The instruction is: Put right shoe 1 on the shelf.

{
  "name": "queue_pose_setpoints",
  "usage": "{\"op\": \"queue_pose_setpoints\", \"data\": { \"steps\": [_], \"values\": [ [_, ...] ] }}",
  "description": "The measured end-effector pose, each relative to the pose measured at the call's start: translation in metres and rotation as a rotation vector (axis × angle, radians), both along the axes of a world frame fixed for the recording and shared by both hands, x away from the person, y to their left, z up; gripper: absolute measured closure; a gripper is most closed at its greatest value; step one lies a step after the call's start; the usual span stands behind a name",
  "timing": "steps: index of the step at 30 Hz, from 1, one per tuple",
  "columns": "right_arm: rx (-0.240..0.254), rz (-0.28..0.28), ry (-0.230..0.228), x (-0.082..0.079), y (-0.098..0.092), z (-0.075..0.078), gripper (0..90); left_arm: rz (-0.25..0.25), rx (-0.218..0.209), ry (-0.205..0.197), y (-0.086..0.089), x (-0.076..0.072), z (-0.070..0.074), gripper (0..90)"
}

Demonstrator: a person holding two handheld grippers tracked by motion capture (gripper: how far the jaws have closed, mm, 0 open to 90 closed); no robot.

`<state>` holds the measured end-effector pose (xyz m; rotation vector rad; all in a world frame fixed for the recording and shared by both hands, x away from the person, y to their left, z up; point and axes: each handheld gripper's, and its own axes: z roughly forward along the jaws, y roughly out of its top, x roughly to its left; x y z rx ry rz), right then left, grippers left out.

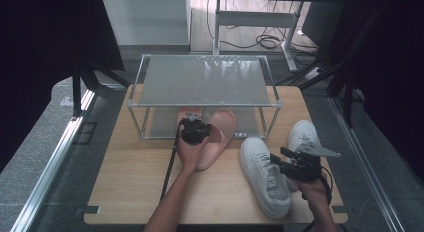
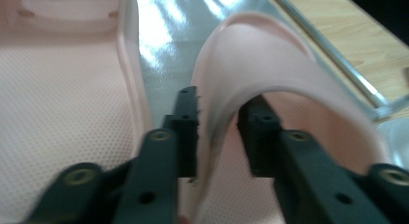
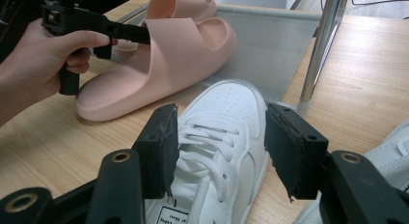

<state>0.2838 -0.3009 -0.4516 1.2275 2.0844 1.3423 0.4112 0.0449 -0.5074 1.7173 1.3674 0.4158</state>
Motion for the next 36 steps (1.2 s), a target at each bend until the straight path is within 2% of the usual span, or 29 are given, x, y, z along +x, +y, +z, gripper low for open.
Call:
{"op": "queue_pose_setpoints", "data": {
  "steps": [3,8,12,16,21,29,36],
  "values": [
    [-0.001,-0.001,0.002,0.0,0.0,0.0,46.8,-0.021,-0.006,0.004,0.005,-0.004,0.004,60.0],
    [0.001,-0.001,0.0,0.0,0.0,0.0,46.8,-0.057,0.007,-0.012,0.02,-0.022,0.012,59.1],
    [-0.002,-0.001,0.0,0.0,0.001,0.0,46.8,-0.102,0.011,-0.035,0.028,-0.036,0.019,63.8],
    [-0.005,0.002,0.001,0.0,0.002,0.0,46.8,-0.161,0.016,-0.045,0.033,-0.048,0.025,73.8],
    [-0.008,0.005,0.004,0.001,0.003,-0.001,46.8,-0.194,0.008,-0.05,0.034,-0.057,0.027,80.8],
    [-0.009,0.004,0.008,0.001,0.003,-0.002,46.8,-0.244,0.024,-0.044,0.021,-0.062,0.023,87.6],
    [-0.008,0.007,0.009,0.002,0.005,-0.003,46.8,-0.312,0.065,-0.048,-0.013,-0.063,0.024,89.9]
  ]
}}
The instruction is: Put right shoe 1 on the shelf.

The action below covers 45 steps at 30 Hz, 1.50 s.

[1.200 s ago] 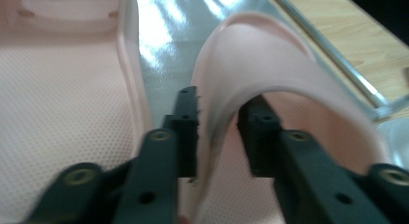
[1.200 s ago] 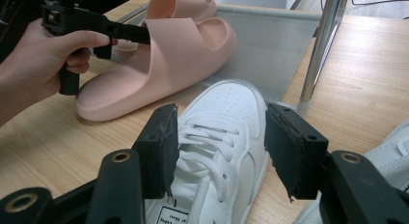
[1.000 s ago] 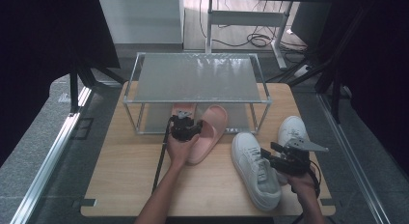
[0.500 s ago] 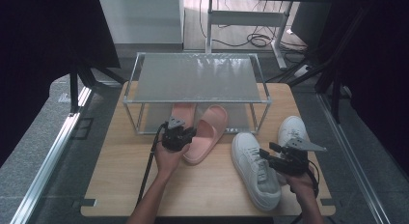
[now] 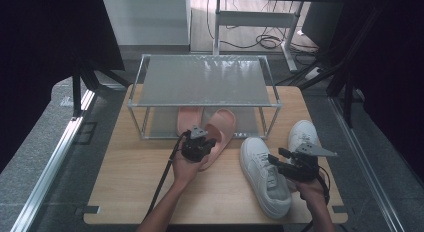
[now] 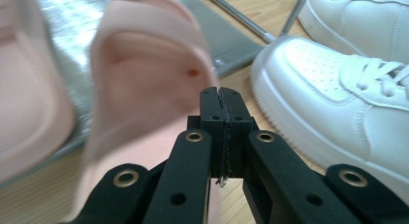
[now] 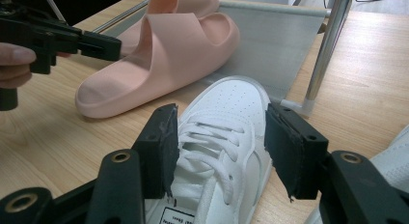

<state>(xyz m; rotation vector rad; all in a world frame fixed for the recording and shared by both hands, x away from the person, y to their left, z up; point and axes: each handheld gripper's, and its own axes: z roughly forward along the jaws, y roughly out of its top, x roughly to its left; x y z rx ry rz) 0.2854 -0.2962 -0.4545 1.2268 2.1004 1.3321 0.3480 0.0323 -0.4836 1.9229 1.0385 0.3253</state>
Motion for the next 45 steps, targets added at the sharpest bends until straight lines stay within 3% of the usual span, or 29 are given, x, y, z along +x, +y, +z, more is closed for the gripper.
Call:
{"op": "queue_pose_setpoints", "data": {
  "steps": [7,11,23,29,35,45],
  "values": [
    [0.002,0.0,-0.001,0.0,-0.001,0.0,46.8,-0.034,0.031,-0.006,-0.036,0.005,0.002,90.0],
    [0.006,0.0,-0.001,-0.001,-0.001,0.001,46.8,-0.035,0.08,0.001,-0.056,0.015,-0.003,90.0],
    [0.01,-0.009,-0.006,-0.002,-0.005,0.002,46.8,0.027,0.22,0.028,-0.075,0.043,-0.023,89.8],
    [0.011,-0.009,-0.004,-0.001,-0.005,0.001,46.8,0.055,0.267,0.015,-0.083,0.054,-0.022,90.0],
    [0.015,-0.01,-0.007,-0.002,-0.007,0.002,46.8,0.088,0.3,0.017,-0.092,0.067,-0.022,90.0],
    [0.019,-0.018,-0.011,-0.003,-0.008,0.002,46.8,0.142,0.278,0.025,-0.087,0.076,-0.02,90.0]
  ]
}}
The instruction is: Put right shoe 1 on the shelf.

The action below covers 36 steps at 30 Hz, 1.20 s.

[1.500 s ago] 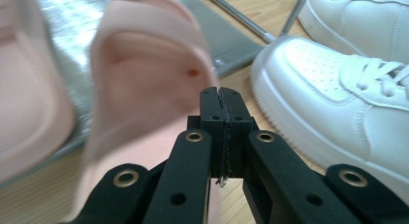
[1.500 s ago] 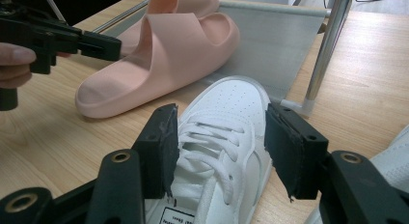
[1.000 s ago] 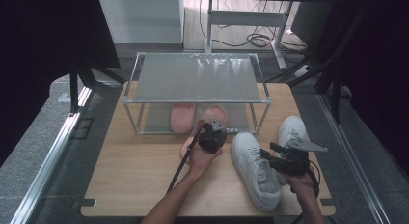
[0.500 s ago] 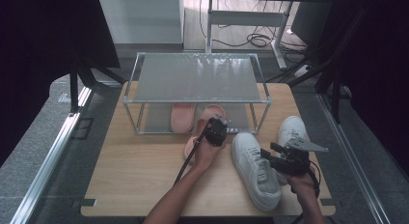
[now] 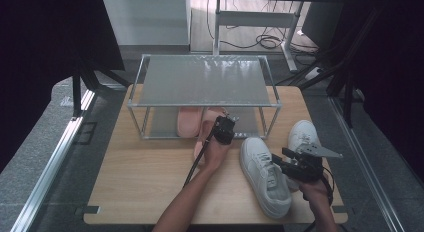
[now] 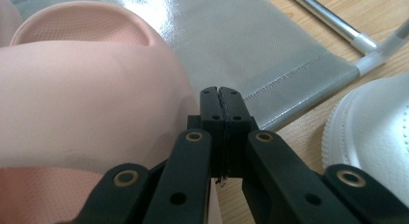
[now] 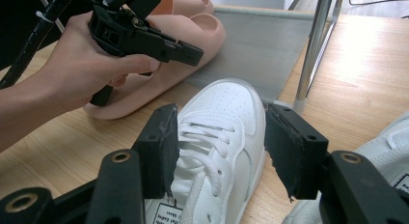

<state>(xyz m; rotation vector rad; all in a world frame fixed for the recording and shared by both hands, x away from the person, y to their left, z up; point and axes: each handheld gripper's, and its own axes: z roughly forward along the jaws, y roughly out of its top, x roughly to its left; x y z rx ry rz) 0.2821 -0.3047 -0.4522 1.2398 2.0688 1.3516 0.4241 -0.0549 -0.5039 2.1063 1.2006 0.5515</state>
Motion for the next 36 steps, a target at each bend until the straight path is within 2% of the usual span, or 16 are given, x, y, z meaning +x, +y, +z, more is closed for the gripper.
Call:
{"op": "queue_pose_setpoints", "data": {
  "steps": [5,9,10,12,17,24,28,30,32,36],
  "values": [
    [-0.003,0.002,0.002,0.0,0.001,-0.001,46.8,-0.021,-0.018,-0.018,0.001,-0.006,0.007,89.5],
    [-0.008,0.004,0.006,0.001,0.002,-0.001,46.8,-0.064,-0.081,-0.035,0.005,-0.016,0.019,88.5],
    [-0.008,0.004,0.005,0.0,0.002,-0.001,46.8,-0.069,-0.079,-0.045,0.006,-0.018,0.021,88.5],
    [-0.007,0.004,0.004,0.0,0.002,-0.001,46.8,-0.083,-0.113,-0.043,0.013,-0.024,0.026,88.5],
    [-0.008,0.006,0.003,0.0,0.003,-0.001,46.8,-0.107,-0.14,-0.043,0.032,-0.036,0.03,88.6],
    [-0.011,0.008,0.005,0.0,0.004,-0.001,46.8,-0.164,-0.209,-0.026,0.058,-0.055,0.033,87.8],
    [-0.012,0.008,0.004,0.001,0.004,-0.001,46.8,-0.182,-0.221,-0.029,0.071,-0.064,0.034,87.4],
    [-0.011,0.007,0.003,0.001,0.004,0.0,46.8,-0.188,-0.24,-0.026,0.079,-0.069,0.034,87.4],
    [-0.011,0.005,0.003,0.001,0.004,-0.001,46.8,-0.192,-0.231,-0.031,0.086,-0.074,0.033,87.4],
    [-0.011,0.004,0.002,0.0,0.004,0.0,46.8,-0.21,-0.247,-0.029,0.1,-0.085,0.031,87.6]
  ]
}}
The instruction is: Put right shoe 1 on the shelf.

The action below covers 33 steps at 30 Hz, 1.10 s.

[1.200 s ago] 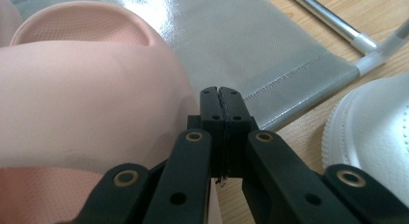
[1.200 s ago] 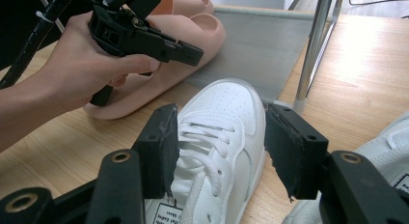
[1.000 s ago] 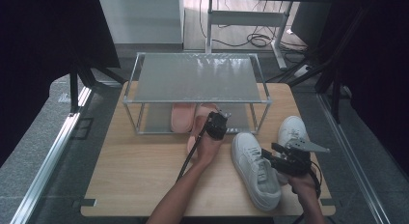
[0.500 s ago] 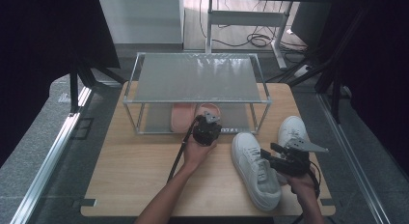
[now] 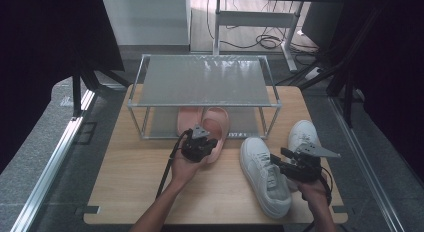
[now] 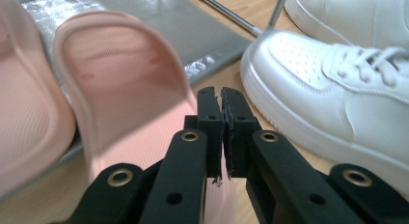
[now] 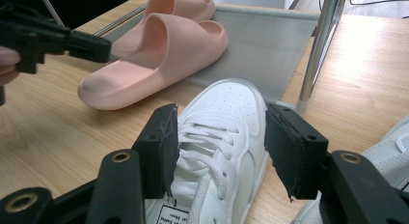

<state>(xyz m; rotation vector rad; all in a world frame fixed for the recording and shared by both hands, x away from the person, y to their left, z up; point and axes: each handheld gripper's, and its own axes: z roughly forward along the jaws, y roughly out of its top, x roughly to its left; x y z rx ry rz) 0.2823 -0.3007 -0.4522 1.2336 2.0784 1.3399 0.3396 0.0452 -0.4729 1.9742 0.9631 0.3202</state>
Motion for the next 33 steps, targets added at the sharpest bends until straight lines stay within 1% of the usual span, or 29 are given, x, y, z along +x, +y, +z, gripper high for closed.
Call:
{"op": "queue_pose_setpoints", "data": {
  "steps": [1,5,7,9,11,14,18,20,24,28,32,33],
  "values": [
    [0.0,0.0,0.0,0.0,0.0,0.0,46.8,-0.011,-0.013,0.001,0.003,-0.003,-0.001,87.4],
    [-0.003,0.0,0.001,0.0,0.0,0.0,46.8,-0.021,-0.013,0.008,0.015,-0.014,-0.007,87.9],
    [-0.003,0.0,0.0,0.0,0.001,0.0,46.8,-0.016,-0.004,0.01,0.021,-0.017,-0.011,88.1],
    [-0.003,0.0,0.0,0.0,0.001,0.0,46.8,-0.016,-0.005,0.016,0.027,-0.021,-0.015,88.6],
    [-0.004,0.0,-0.001,0.0,0.001,0.0,46.8,-0.015,0.01,0.017,0.031,-0.023,-0.018,89.4],
    [-0.004,0.001,0.0,0.0,0.001,0.0,46.8,-0.009,0.022,0.006,0.037,-0.028,-0.022,90.0],
    [-0.006,0.0,0.001,0.0,0.001,0.0,46.8,-0.004,0.025,0.016,0.046,-0.035,-0.027,90.0],
    [-0.006,0.0,0.002,0.0,0.002,0.0,46.8,-0.014,0.033,0.026,0.05,-0.039,-0.029,90.0],
    [-0.006,0.001,0.0,0.0,0.002,0.0,46.8,-0.023,0.049,0.033,0.056,-0.045,-0.032,90.0],
    [-0.007,0.004,0.002,0.0,0.003,0.0,46.7,-0.046,0.067,0.041,0.055,-0.049,-0.035,90.0],
    [-0.008,0.005,0.002,0.001,0.003,-0.001,46.7,-0.053,0.092,0.05,0.053,-0.048,-0.039,90.0],
    [-0.007,0.004,0.002,0.001,0.003,0.0,46.8,-0.052,0.091,0.053,0.053,-0.048,-0.04,90.0]
  ]
}}
